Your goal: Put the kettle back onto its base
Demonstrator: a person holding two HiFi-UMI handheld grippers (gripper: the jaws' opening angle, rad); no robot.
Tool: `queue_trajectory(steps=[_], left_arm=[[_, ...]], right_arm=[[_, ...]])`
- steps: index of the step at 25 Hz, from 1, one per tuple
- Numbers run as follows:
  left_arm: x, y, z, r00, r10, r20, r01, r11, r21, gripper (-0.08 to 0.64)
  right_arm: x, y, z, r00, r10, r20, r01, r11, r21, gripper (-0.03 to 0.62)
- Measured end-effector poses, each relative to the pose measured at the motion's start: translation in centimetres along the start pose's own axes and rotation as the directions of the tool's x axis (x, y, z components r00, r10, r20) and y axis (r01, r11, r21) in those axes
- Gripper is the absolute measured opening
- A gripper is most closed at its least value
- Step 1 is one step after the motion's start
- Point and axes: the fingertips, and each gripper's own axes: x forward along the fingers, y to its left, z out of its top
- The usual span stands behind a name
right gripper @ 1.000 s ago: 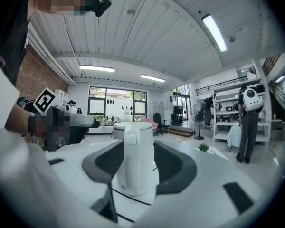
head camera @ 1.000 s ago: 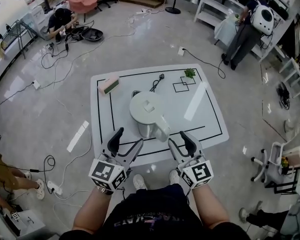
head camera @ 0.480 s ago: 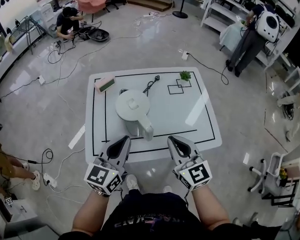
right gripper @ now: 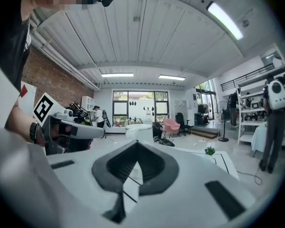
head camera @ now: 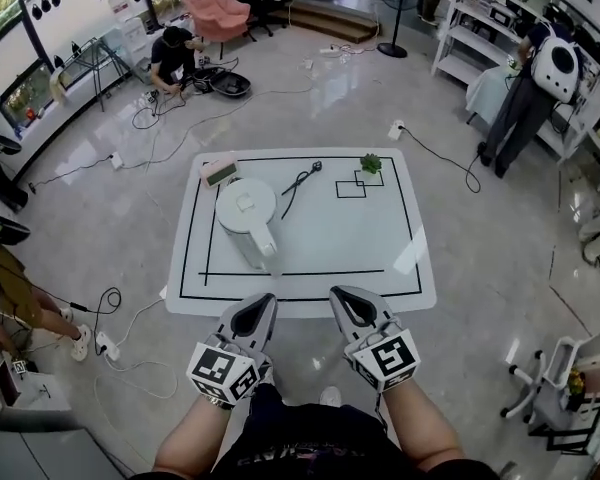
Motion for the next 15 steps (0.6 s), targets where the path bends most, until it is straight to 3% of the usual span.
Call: queue_trajectory(steps=[11, 15], left_arm=[[-4.5, -6.6, -1.6, 0.989, 0.139, 0.042, -0.140, 0.990, 0.006, 0.003], [-6.3, -7.6, -1.3, 0.984, 0.168, 0.061, -0.169, 0.986, 0.015, 0.003]], right_arm=[[-4.8, 2.8, -0.8, 0.987, 0.159, 0.004, -0.159, 0.987, -0.001, 0.002], [-5.5, 4.3, -0.9, 0.983, 0.183, -0.007, -0.184, 0.983, -0.017, 0.002]])
